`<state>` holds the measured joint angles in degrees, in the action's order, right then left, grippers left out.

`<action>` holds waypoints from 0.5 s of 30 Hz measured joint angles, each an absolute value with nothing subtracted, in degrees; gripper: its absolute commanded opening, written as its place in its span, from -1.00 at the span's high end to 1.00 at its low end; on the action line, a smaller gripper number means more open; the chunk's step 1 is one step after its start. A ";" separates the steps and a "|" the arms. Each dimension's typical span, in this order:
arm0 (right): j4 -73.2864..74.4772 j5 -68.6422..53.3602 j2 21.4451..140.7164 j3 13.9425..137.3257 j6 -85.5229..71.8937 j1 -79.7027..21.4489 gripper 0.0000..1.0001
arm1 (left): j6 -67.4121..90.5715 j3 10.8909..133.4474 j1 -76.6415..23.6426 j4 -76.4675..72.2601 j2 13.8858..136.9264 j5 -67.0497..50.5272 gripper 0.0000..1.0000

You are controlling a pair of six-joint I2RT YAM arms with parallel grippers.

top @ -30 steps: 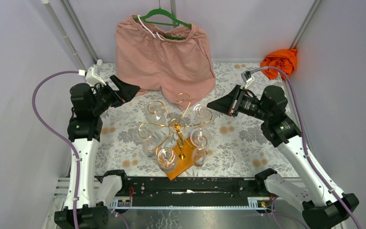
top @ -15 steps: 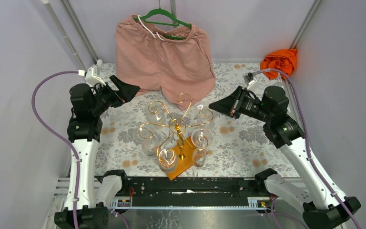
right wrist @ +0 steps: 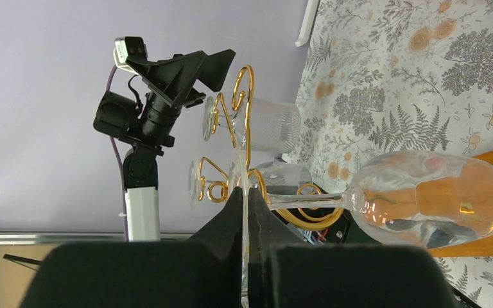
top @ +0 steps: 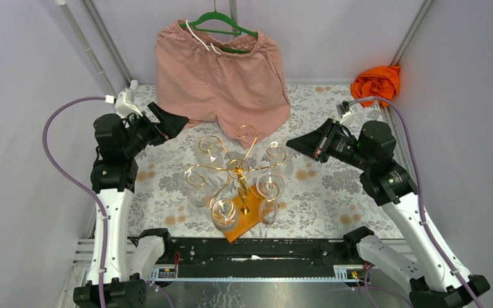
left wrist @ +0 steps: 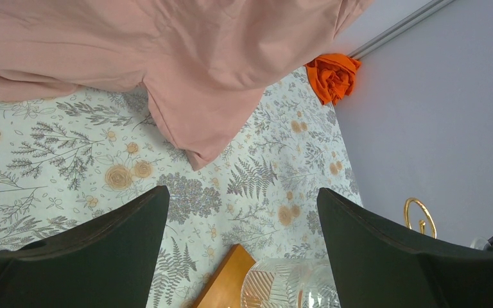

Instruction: Take the wine glass off the wine glass rack

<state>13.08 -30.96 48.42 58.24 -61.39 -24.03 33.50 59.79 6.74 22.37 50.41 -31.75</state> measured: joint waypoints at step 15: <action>14.94 -32.53 46.35 58.24 -61.71 -24.03 1.00 | 33.52 59.29 6.74 22.39 49.67 -31.79 -0.86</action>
<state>14.94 -32.53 46.35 58.24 -61.71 -24.03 33.52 59.29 6.74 22.39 49.67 -31.79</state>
